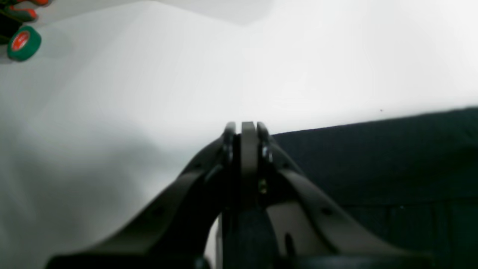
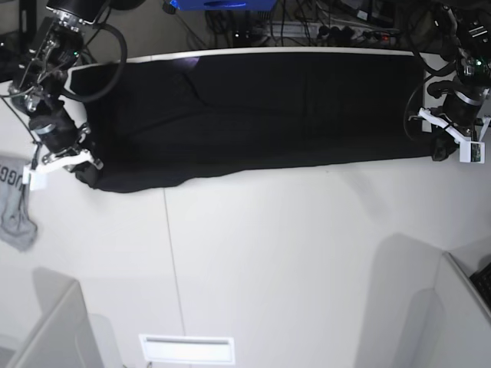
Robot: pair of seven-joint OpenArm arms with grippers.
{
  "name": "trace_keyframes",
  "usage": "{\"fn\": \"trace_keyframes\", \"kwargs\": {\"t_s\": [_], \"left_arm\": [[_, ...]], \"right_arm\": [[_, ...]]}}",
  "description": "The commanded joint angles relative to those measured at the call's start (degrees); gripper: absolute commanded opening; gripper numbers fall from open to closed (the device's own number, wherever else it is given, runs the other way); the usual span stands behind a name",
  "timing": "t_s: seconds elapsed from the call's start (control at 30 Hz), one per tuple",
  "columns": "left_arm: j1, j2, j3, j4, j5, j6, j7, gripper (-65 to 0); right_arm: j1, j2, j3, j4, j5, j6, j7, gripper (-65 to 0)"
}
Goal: Fold the T-shirt properly
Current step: 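Lift the hem and fold it over onto the collar edge, then open both grippers and lift them off the folded shirt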
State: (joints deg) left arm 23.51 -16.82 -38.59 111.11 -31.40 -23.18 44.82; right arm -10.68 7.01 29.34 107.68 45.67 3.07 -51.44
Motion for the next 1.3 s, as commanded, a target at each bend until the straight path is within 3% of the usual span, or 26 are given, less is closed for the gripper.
{"fn": "trace_keyframes", "kwargs": {"t_s": [0.0, 0.23, 0.4, 0.47, 0.83, 1.2, 1.27], "left_arm": [[-0.08, -0.9, -0.58, 1.11, -0.47, -0.07, -1.17, -65.0], [-0.08, -0.54, -0.58, 1.11, -1.7, -0.07, -1.17, -65.0], [1.33, -0.63, -7.79, 0.85, -15.59, -0.07, 3.93, -65.0], [1.5, -0.72, -10.25, 1.2, -17.79, -0.07, 5.86, -65.0], [5.64, -0.72, -11.83, 1.2, -17.97, -0.07, 7.53, -65.0], [10.91, -0.46, -11.48, 0.76, -17.79, -0.07, 7.27, -65.0], [11.0, -0.28, -11.39, 0.85, -15.06, -0.07, 7.27, -65.0]], "right_arm": [[0.52, 0.51, 0.59, 1.29, 1.23, 0.4, 0.32, -65.0], [-1.94, 0.42, 0.59, 3.05, 1.41, 0.4, 0.06, -65.0], [-2.82, 0.42, 2.09, 3.93, 1.49, 0.31, -0.3, -65.0], [-2.99, 0.16, 2.96, 4.01, 1.76, 0.31, -1.79, -65.0], [-6.86, 0.16, 10.79, 5.95, 12.92, 0.23, -10.05, -65.0], [-11.61, -0.02, 10.26, 5.42, 13.19, 0.23, -9.97, -65.0], [-12.14, -0.02, 10.17, 4.81, 13.19, 0.23, -9.97, -65.0]]}}
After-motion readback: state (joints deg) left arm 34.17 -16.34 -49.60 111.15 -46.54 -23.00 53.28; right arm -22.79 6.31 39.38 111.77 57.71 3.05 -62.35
